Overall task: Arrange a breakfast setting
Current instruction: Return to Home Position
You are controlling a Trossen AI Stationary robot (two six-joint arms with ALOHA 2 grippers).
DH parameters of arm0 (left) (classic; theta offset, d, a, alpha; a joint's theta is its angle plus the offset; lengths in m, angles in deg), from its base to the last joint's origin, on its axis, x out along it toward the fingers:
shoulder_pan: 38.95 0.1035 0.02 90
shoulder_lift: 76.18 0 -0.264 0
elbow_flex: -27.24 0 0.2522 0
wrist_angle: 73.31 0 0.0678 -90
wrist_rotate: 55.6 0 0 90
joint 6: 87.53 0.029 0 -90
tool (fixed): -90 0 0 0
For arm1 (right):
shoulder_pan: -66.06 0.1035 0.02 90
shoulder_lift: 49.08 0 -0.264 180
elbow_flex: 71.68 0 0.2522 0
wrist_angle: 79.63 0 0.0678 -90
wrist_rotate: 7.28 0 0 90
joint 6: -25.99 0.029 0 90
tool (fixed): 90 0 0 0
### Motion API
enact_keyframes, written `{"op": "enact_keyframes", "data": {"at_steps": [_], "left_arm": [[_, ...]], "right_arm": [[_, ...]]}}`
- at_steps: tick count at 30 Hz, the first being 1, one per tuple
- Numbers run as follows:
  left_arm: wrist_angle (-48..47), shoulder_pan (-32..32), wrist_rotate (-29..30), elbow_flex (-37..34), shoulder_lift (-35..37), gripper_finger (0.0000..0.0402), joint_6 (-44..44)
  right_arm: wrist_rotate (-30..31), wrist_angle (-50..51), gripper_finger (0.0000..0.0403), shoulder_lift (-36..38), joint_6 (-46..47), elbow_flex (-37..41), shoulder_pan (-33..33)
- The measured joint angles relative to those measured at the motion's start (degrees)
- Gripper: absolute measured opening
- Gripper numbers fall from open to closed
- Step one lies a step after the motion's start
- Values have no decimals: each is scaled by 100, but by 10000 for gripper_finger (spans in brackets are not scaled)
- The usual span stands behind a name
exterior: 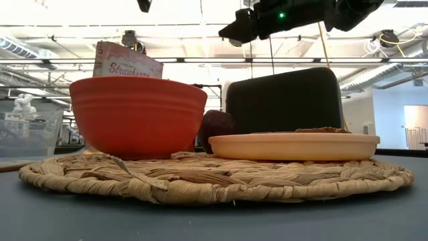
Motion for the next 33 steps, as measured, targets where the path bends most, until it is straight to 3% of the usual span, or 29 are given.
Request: {"op": "enact_keyframes", "data": {"at_steps": [7,18,23,33], "left_arm": [[-840,173,116,0,1039,129,489],[-2538,189,930,-1,2442,129,769],[-2494,189,930,-376,2956,129,692],[-1469,187,930,-2073,4250,129,670]], "right_arm": [[-31,576,235,179,950,0,2],[-621,2317,235,1755,2032,0,2],[-621,3237,235,2589,2183,0,2],[-622,4884,235,4065,2703,0,2]]}}
